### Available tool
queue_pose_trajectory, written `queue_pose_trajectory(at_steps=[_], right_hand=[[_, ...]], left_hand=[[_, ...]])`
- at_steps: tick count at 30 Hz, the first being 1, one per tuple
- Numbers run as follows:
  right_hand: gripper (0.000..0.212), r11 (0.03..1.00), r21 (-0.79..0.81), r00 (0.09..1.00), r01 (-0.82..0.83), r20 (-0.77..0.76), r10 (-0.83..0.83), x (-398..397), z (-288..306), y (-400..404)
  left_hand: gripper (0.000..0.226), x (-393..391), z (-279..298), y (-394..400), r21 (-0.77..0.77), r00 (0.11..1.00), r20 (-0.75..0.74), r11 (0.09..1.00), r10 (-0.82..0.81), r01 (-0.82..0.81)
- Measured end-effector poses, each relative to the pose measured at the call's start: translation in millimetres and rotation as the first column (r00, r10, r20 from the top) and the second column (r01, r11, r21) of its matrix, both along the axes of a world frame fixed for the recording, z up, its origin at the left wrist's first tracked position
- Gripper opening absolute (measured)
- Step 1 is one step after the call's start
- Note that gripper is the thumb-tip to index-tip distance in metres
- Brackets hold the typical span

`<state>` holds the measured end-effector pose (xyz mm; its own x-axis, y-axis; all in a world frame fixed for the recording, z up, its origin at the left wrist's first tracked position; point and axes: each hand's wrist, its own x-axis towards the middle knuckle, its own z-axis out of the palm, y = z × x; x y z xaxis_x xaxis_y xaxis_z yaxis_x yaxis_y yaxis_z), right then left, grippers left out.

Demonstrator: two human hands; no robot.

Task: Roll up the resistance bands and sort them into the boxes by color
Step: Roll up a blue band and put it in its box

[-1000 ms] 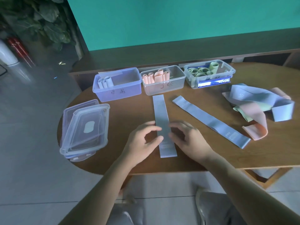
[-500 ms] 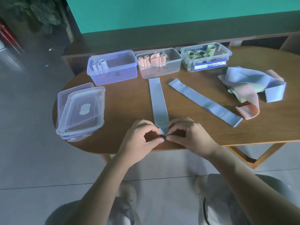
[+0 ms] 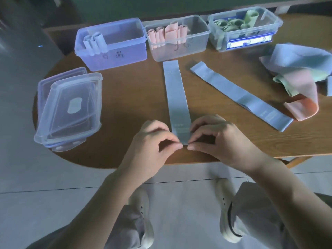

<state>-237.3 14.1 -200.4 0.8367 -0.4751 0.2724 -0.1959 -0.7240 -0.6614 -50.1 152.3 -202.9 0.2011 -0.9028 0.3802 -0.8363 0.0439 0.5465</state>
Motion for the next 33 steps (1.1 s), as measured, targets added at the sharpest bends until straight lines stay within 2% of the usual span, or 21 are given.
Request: queue_pose_trajectory(at_steps=[7,12,16,18,21,26,30,33], right_hand=[[0.008,0.999,0.024,0.999,0.032,-0.015,-0.031,0,0,1],[0.024,0.999,-0.024,0.995,0.044,-0.088,-0.046,2,-3,3],[0.013,0.995,0.026,0.984,0.092,-0.159,-0.087,4,1,3],[0.014,0.988,0.065,0.976,0.141,-0.175,-0.128,7,5,4],[0.024,0.974,0.099,0.965,0.202,-0.19,-0.181,9,11,1],[0.019,0.962,0.144,0.954,0.23,-0.228,-0.194,11,15,-1],[0.014,0.986,0.123,0.984,0.115,-0.149,-0.096,9,12,-3],[0.007,1.0,0.02,0.994,-0.008,-0.109,0.01,6,5,-3]], left_hand=[[0.026,-3,-2,-1,-0.037,0.999,0.05,0.999,0.008,-0.006],[0.031,-3,0,-4,0.042,0.998,0.009,0.997,0.065,-0.065],[0.031,-4,3,-6,0.123,0.992,-0.023,0.985,0.128,-0.124],[0.026,-5,4,-7,0.15,0.987,-0.04,0.977,0.159,-0.151],[0.019,-7,5,-7,0.149,0.983,-0.053,0.975,0.177,-0.168],[0.023,-5,5,-7,0.095,0.966,-0.104,0.969,0.238,-0.229],[0.007,-6,4,-8,-0.008,0.997,-0.067,0.999,0.046,-0.046],[0.01,-4,0,-7,-0.012,0.999,0.012,0.999,-0.042,0.042]])
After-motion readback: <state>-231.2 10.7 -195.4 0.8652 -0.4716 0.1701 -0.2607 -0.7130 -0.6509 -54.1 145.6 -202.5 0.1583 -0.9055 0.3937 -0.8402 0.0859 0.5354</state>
